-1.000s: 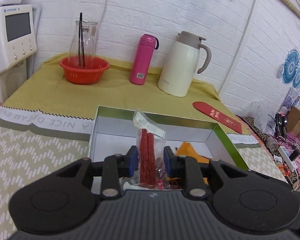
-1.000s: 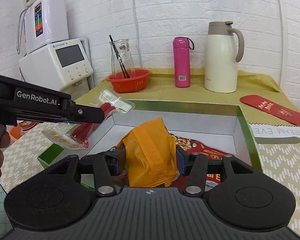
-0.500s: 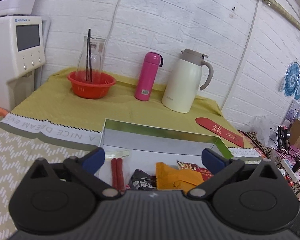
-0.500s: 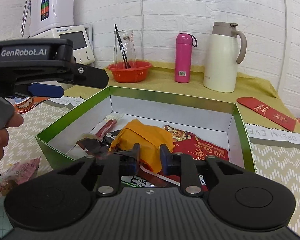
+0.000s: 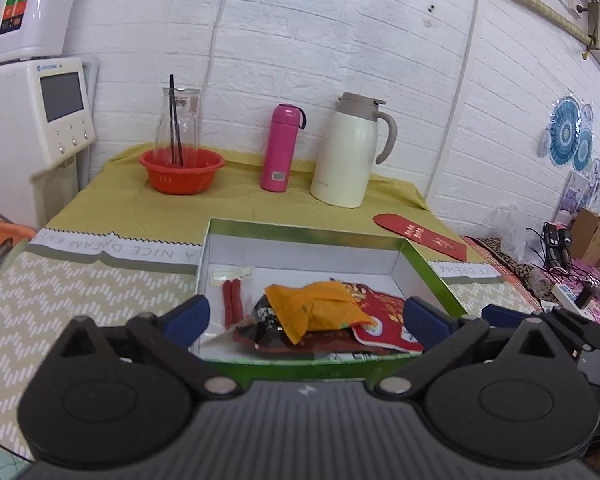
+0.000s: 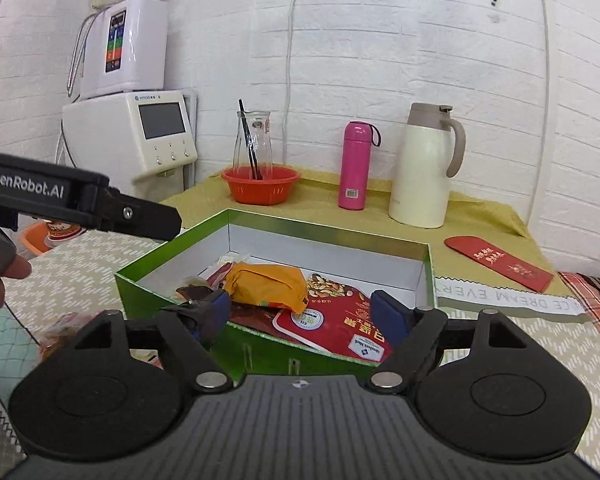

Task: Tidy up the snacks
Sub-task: 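Release the sausage sticks and orange pouch into the green box, then grasp the brown jerky pack with the left gripper while the right gripper grasps the small orange round snack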

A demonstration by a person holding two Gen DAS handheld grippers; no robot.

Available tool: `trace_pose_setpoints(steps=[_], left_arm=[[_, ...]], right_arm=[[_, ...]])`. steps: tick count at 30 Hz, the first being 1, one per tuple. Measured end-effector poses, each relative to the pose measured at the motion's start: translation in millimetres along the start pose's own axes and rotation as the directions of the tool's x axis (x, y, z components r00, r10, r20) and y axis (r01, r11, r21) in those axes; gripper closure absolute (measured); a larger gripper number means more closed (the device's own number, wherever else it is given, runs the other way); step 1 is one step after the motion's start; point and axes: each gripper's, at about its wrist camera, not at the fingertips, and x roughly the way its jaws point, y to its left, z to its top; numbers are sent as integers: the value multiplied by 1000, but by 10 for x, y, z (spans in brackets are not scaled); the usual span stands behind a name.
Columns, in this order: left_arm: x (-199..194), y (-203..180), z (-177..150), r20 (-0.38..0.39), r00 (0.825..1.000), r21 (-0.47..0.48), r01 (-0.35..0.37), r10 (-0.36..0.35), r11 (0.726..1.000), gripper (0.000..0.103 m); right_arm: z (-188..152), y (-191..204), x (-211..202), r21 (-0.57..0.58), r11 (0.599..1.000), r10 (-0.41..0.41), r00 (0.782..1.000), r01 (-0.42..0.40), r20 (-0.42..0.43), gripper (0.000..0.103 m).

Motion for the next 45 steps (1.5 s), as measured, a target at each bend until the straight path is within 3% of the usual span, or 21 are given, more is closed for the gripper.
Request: trace_pose_setpoints(steps=[5,8,11,16,21,27,29,37,43,45], left_arm=[[-289,-132,-360,-35,999,31,32,-30,999,0],[-406,-185,-620,-58,997,34,45,-43,998,0],[-468,-166,-869,-95,994,-16,53,-54,998,0],[-531,-33,-1182,-170,983,-132,44,-67,990,0],[-657,63,-1241,-169,985,-127,-1,-21,992,0],[-689,196,-1241,-170,985,-148,-19,-7,989,0],[-667,217,-1251,-175,984,-157,-12,-15,988,0],[-506,120,-1208,-199,977,-150,51,-81,987,0],[-232,-189,-1092,-212,967,-53,132,-140,990,2],[-129,-286,-1083,-227,963,-21,147,-148,989,17]], right_arm=[[-254,-169,-506,69,997,46,999,-46,0,0],[-507,-142,-676,64,998,24,999,-22,-22,0],[-732,-105,-728,69,998,8,998,-4,-70,0],[-853,3,-675,54,997,56,993,-50,-108,4],[-721,120,-366,3,991,130,983,-131,-126,4],[-718,234,33,-40,990,123,969,-134,-217,3],[-741,270,19,-25,990,130,965,-139,-226,2],[-910,614,-367,-55,957,265,934,-286,-240,5],[-876,396,-647,-63,989,120,975,-134,-189,7],[-832,285,-714,-71,994,65,984,-78,-167,13]])
